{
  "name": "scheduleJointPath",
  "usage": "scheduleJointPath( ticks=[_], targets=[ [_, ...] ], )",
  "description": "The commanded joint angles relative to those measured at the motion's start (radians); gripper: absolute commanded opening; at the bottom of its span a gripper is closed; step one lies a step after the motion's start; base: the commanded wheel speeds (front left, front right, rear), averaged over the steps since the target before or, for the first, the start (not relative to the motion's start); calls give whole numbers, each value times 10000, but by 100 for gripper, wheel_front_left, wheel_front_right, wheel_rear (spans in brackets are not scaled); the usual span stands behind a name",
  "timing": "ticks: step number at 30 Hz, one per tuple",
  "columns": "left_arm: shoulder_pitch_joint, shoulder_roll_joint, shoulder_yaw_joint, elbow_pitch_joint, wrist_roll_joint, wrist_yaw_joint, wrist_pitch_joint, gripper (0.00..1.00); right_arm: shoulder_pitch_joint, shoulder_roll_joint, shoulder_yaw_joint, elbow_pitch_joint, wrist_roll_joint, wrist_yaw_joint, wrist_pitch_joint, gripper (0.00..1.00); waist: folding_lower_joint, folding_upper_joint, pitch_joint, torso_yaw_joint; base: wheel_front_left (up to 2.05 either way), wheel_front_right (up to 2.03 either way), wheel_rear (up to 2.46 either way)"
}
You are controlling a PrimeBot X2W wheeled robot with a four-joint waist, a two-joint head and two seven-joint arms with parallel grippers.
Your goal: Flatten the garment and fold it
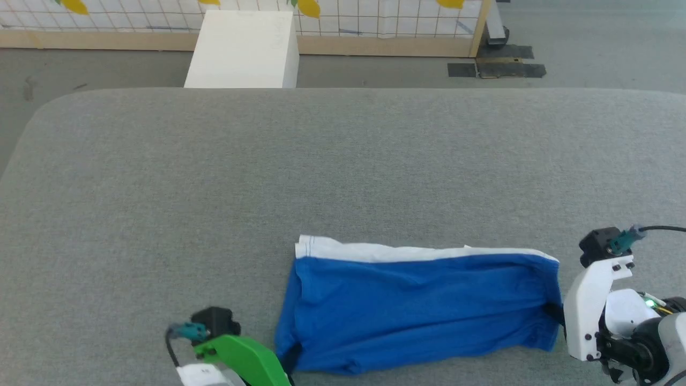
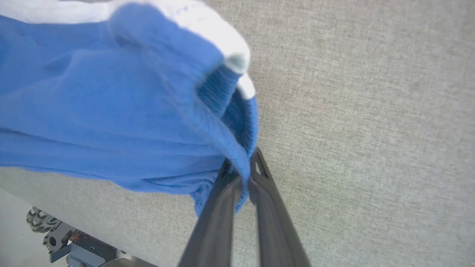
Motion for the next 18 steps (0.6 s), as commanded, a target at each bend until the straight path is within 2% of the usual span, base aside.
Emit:
scheduleJointPath(
  ticks=[1,3,4,5,8,11,15,18],
  targets=[
    [166,-49,-60,144,-34,42,32,0,113,-70,-126,124,-72,-19,26,0,0,0,-19,80,0,0,0],
    [190,-145,-152,380,-48,21,-8,0,186,26,-258,300,-157,-19,-59,0,0,0,-17,105,0,0,0],
    [162,-182,-172,465,-50,12,-43,57,214,79,-277,351,-201,-19,-121,38,0,0,-20,110,0,0,0],
    [105,-214,-164,549,-42,4,-119,100,247,169,-314,396,-231,-19,-225,98,0,0,-34,109,0,0,0],
    [-113,-137,-83,628,83,12,-288,100,348,387,-425,357,-304,-19,-580,100,0,0,-85,84,0,0,0],
    [-467,240,95,374,451,-90,-683,100,549,649,-709,8,-331,-19,-1002,100,0,0,-191,35,0,0,0],
    [-976,824,458,-142,1517,-282,-2301,100,913,1080,-1136,-742,-508,-19,-1265,100,0,0,-304,-101,0,0,0],
    [-1266,1255,643,-258,2482,-526,-3975,100,1066,1558,-1554,-1400,-861,-19,-1236,100,0,0,-374,-259,0,0,0]
  ],
)
